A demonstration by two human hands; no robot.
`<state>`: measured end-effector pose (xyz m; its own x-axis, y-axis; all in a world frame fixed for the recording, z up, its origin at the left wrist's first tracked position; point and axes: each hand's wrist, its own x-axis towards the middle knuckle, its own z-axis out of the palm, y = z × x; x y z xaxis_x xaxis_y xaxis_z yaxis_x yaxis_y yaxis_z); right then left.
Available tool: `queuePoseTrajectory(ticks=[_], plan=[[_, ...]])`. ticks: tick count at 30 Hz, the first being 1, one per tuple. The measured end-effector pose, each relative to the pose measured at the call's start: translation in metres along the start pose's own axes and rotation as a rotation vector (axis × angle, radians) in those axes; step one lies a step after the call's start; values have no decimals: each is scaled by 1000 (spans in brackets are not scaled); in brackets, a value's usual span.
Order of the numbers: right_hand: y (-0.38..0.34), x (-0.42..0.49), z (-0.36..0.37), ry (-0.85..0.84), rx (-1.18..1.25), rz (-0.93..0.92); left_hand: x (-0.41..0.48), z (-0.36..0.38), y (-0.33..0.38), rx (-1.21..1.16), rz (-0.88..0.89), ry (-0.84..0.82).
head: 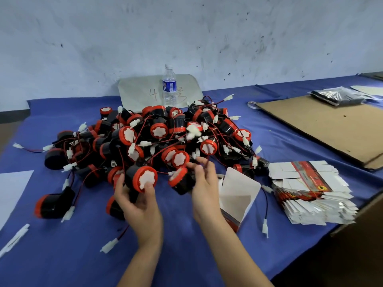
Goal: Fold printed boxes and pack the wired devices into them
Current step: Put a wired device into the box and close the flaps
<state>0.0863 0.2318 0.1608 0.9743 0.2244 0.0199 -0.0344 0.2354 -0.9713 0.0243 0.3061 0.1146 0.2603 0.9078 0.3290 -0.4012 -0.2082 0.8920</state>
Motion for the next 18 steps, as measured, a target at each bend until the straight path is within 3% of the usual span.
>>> queuePoseTrajectory(ticks=[3,5,7,9,12,15,18], plan=[[10,16,8,-191,-189,128,-4,1,2,19,45,-25],[10,21,8,-214,-343,147,-7,1,5,30,81,-57],[1,14,7,-122,-411,-21,-10,2,6,27,76,-99],[-14,-3,0,-47,-332,-311,-14,4,8,-29,70,-137],[-32,-33,-16,-213,-442,-658,-25,2,4,43,129,-256],[-34,-47,-35,-384,-605,-690,-37,-1,4,226,238,-392],[-33,-50,-59,-371,-609,-691,-43,-2,7,232,511,-541]])
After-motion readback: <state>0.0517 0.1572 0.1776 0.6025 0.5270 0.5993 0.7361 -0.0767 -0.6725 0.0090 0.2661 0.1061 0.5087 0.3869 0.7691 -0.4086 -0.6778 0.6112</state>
